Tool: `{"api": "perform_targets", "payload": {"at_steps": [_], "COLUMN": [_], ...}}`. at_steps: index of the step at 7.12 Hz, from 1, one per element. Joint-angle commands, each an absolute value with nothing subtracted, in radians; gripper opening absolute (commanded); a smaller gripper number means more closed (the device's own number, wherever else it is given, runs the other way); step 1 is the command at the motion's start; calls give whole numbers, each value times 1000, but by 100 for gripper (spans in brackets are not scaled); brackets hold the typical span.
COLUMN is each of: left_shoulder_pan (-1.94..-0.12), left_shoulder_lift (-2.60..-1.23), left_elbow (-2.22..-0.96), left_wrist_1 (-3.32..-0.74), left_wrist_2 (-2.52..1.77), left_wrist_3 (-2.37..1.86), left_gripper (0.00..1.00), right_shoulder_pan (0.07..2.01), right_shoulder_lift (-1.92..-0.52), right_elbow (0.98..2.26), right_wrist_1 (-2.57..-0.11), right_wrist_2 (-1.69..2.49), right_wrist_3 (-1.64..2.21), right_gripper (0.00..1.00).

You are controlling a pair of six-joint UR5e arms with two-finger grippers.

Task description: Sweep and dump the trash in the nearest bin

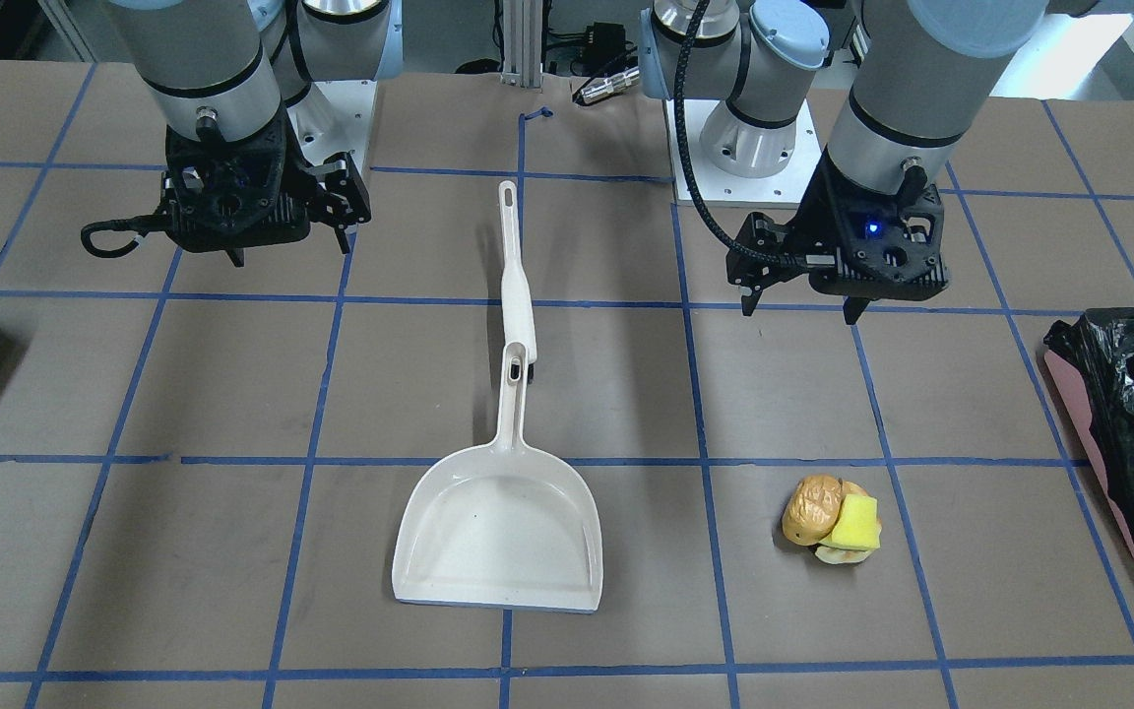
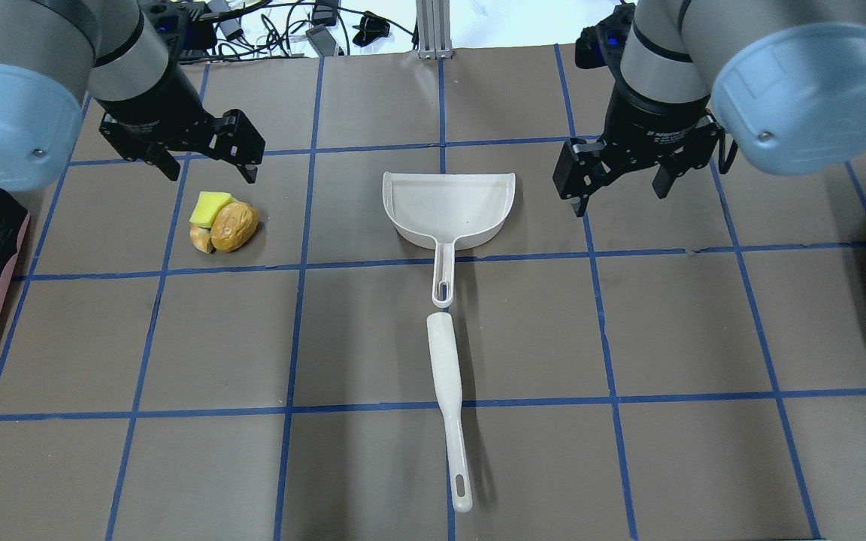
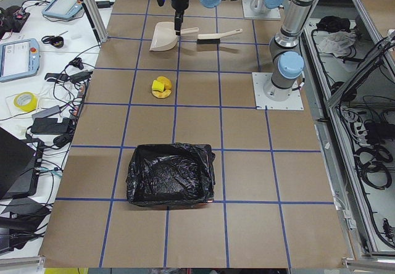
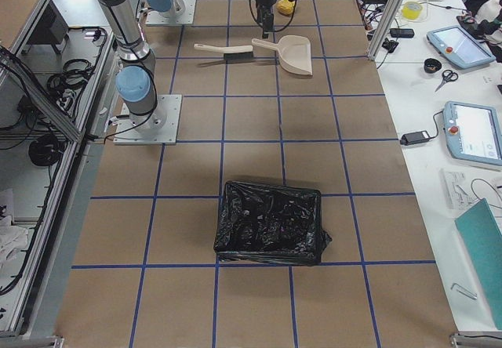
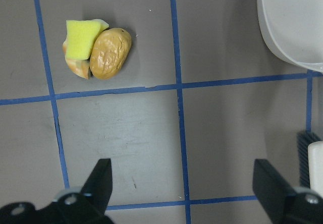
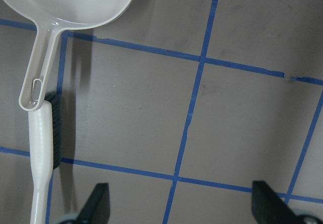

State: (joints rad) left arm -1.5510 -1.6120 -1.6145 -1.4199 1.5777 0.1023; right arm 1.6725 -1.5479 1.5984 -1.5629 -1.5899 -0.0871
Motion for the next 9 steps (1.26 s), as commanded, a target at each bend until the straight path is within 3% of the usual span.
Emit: {"api": "perform_targets", "payload": {"at_steps": [1,4,6,7,9], "left_shoulder_pan": [-1545,-1545,-1558,-1587,-1676], "left_shoulder_lift": [-1617,-1727,-1817,-1862,-1951], "left_elbow": [-1609,-1562,-1464,-1416,-1365], "left_wrist_1": [-1419,-1295,-1293,-1293,-1249], "left_wrist_2": [1572,1560,1534,1508,1508], "left_wrist_3": [116,121,123,111,43], "left_gripper": [100,100,100,100,100], "right_shoulder_pan": [1672,1671,1677,1680,1689], "right_shoulder_lift": [-1543,-1537,-1598,-1633,-1715], "right_elbow": [1598,1598,1603,1638,1768], "right_wrist_1": [-1568,-1501,-1457,-1339,-1368], "right_wrist_2": [-1592,-1588,-1571,-1513,-1486], "right_wrist_3": [-81,-81,-68,-11,-18], "right_gripper": [100,100,100,100,100]}}
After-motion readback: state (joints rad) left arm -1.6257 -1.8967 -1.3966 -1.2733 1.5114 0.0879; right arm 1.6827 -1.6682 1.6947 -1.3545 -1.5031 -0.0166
